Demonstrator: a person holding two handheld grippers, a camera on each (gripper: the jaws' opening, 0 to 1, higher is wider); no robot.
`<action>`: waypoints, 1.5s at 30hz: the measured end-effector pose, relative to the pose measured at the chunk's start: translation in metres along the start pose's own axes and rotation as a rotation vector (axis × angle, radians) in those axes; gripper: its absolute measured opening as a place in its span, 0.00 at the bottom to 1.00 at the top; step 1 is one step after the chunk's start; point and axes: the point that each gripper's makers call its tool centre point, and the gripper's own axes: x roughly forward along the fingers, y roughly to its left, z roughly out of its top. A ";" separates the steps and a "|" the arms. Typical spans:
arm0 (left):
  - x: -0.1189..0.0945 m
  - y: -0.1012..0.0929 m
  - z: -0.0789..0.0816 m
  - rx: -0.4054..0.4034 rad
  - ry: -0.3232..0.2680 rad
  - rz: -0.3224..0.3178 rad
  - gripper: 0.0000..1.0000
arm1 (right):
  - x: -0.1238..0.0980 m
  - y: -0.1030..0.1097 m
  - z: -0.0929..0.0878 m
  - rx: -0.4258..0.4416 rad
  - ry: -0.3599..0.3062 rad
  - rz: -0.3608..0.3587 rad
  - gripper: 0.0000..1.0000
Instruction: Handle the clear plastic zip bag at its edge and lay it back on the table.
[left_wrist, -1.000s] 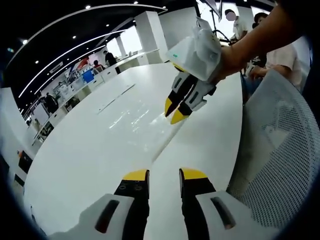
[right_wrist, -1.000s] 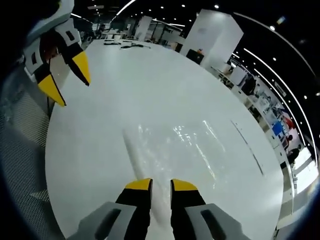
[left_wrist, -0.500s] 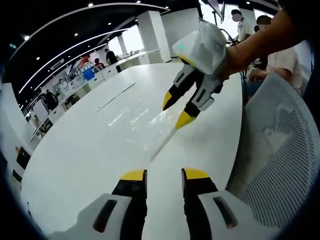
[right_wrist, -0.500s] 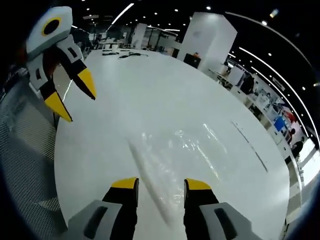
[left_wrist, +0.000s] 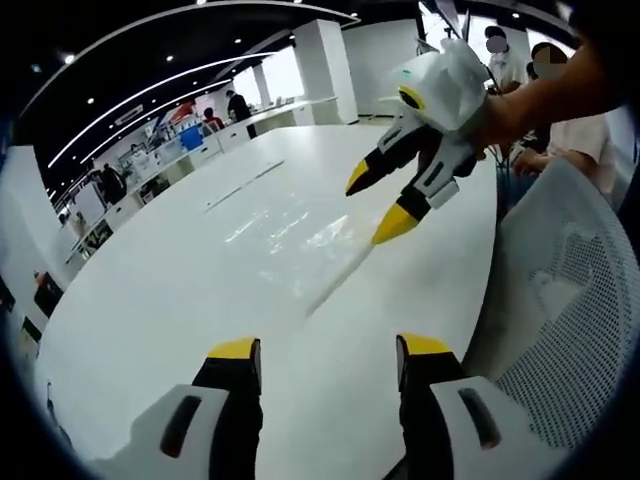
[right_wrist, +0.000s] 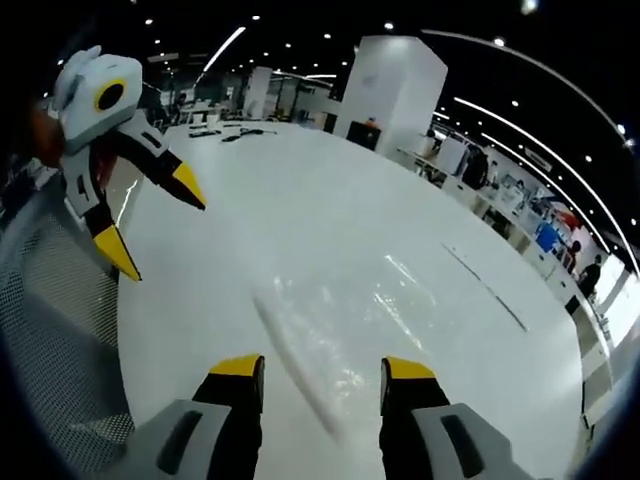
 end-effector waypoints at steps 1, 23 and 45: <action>0.000 0.000 0.000 -0.005 0.001 0.001 0.56 | -0.001 -0.001 0.000 0.007 -0.006 -0.003 0.48; 0.001 0.002 0.006 -0.077 -0.058 -0.012 0.76 | -0.033 -0.007 0.015 0.168 -0.112 -0.050 0.77; -0.003 0.009 0.000 -0.157 -0.116 0.005 0.92 | -0.060 -0.002 -0.001 0.280 -0.153 -0.114 0.95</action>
